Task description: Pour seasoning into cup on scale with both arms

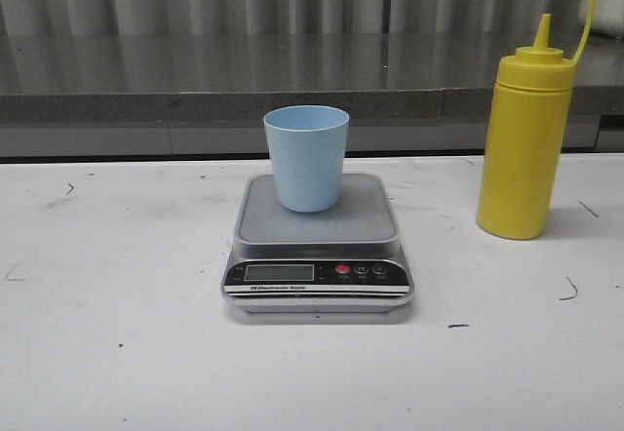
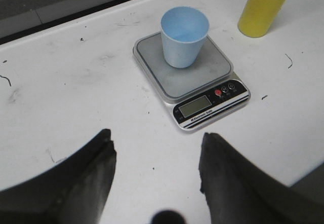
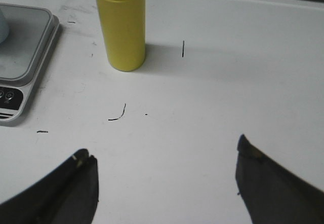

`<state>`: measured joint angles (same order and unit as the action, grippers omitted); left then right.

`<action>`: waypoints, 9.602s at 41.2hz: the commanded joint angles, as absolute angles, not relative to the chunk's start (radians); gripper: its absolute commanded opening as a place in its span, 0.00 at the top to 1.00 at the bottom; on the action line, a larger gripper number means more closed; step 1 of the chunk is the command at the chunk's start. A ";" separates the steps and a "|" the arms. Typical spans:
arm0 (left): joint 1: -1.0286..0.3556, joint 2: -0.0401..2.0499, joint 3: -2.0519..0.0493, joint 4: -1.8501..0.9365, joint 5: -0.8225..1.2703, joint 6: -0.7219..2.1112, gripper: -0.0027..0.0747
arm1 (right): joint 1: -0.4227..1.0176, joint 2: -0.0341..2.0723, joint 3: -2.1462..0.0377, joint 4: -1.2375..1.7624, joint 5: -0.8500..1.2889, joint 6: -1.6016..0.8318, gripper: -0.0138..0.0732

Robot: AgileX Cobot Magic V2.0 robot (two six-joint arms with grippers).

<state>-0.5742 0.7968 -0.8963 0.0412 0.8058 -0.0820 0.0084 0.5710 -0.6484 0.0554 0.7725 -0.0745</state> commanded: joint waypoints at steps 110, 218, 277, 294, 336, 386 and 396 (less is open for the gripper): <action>-0.581 0.492 -0.717 0.044 0.738 -0.084 0.49 | 0.215 1.561 -0.498 0.171 -0.772 0.011 0.09; -0.581 0.492 -0.717 0.044 0.738 -0.084 0.49 | 0.553 1.736 -1.335 -1.003 0.691 -0.470 0.42; -0.581 0.492 -0.717 0.044 0.738 -0.084 0.49 | 0.581 1.599 -1.329 -1.224 0.696 0.464 0.42; -0.581 0.492 -0.717 0.044 0.738 -0.084 0.49 | 0.433 1.276 -1.052 -1.195 0.315 0.748 0.42; -0.581 0.492 -0.717 0.044 0.738 -0.084 0.49 | -0.096 1.725 -0.762 -0.679 -0.965 0.424 0.43; -0.581 0.492 -0.717 0.044 0.738 -0.084 0.49 | -0.096 1.870 -0.578 -0.417 -1.203 0.197 0.09; -0.581 0.492 -0.717 0.044 0.738 -0.084 0.49 | -0.083 1.718 -0.425 -0.381 -1.126 0.200 0.09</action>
<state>-0.5742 0.4888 -0.6921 0.0412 0.8079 -0.0804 -0.0887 1.8127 -0.4550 -0.4019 -1.1008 0.2122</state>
